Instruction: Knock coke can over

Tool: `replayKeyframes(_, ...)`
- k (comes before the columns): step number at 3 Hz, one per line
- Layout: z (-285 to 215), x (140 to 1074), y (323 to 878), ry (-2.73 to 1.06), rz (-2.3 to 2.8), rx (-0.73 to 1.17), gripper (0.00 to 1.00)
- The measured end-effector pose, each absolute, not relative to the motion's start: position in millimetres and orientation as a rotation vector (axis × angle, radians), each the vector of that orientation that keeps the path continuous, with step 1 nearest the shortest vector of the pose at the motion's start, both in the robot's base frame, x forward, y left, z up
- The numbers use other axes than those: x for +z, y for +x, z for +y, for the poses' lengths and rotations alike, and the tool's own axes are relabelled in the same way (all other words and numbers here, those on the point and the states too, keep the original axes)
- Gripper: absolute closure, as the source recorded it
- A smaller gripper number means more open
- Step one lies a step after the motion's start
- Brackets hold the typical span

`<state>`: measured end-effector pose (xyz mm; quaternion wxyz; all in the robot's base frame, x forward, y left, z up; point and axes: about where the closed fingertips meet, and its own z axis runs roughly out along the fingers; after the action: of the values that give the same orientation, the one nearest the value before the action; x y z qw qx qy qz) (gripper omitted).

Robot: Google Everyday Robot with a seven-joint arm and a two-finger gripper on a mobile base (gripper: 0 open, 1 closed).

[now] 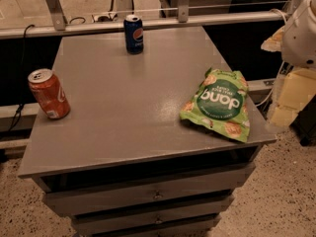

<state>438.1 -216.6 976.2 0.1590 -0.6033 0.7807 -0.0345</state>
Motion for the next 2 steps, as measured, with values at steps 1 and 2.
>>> replayKeyframes(1, -217, 976, 438, -1.724, 2.232, -0.099, 0.0)
replayKeyframes(2, -186, 972, 453, -1.707, 2.16, 0.02, 0.0)
